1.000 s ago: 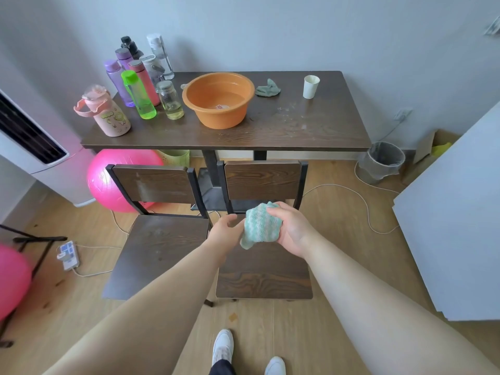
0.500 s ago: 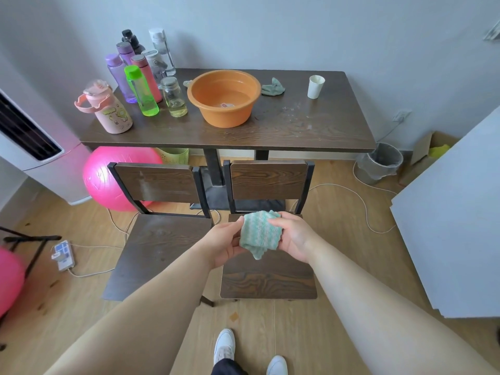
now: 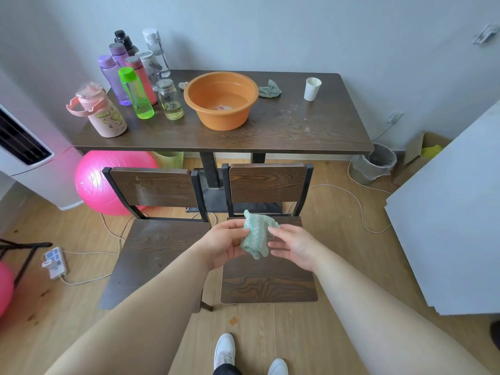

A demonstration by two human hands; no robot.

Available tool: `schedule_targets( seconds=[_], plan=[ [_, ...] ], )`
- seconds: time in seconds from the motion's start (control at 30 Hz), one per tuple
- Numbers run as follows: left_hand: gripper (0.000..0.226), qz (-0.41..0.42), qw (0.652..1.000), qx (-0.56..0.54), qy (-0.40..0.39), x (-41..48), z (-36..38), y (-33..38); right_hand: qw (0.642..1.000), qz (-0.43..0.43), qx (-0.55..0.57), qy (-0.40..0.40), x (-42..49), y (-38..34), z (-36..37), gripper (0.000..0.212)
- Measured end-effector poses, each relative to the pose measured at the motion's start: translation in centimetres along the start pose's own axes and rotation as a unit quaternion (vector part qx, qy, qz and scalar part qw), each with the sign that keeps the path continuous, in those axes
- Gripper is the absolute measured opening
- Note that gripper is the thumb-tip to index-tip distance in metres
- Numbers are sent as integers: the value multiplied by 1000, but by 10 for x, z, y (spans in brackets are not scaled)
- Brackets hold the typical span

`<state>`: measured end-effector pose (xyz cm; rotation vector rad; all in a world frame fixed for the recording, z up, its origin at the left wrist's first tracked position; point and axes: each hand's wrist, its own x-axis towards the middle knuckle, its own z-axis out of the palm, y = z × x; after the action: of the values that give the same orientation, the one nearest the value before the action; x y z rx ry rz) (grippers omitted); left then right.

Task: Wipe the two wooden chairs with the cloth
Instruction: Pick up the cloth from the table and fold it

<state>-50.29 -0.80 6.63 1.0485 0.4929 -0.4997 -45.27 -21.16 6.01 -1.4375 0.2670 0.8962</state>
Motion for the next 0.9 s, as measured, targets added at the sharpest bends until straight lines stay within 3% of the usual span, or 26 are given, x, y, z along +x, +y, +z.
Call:
schedule_targets(
  seconds=[0.07, 0.17, 0.27, 0.5, 0.67, 0.9],
  plan=[
    [25, -2, 1000, -8, -21, 0, -3, 2, 999, 34, 26, -27, 3, 5, 7, 51],
    [24, -8, 999, -22, -41, -1, -10, 5, 981, 61, 167, -82, 8, 13, 19, 43],
    [25, -19, 999, -26, -38, 1, -24, 6, 969, 49, 227, -80, 13, 18, 30, 39],
    [28, -47, 999, -19, 2, 18, -61, 8, 984, 3, 177, 23, 37, 22, 43, 43],
    [33, -64, 998, 5, -12, 33, -80, 5, 978, 2, 188, 87, 52, 20, 52, 53],
    [37, -73, 997, 18, -36, 57, -96, 1, 963, 161, 200, 79, 69, 21, 48, 33]
  ],
)
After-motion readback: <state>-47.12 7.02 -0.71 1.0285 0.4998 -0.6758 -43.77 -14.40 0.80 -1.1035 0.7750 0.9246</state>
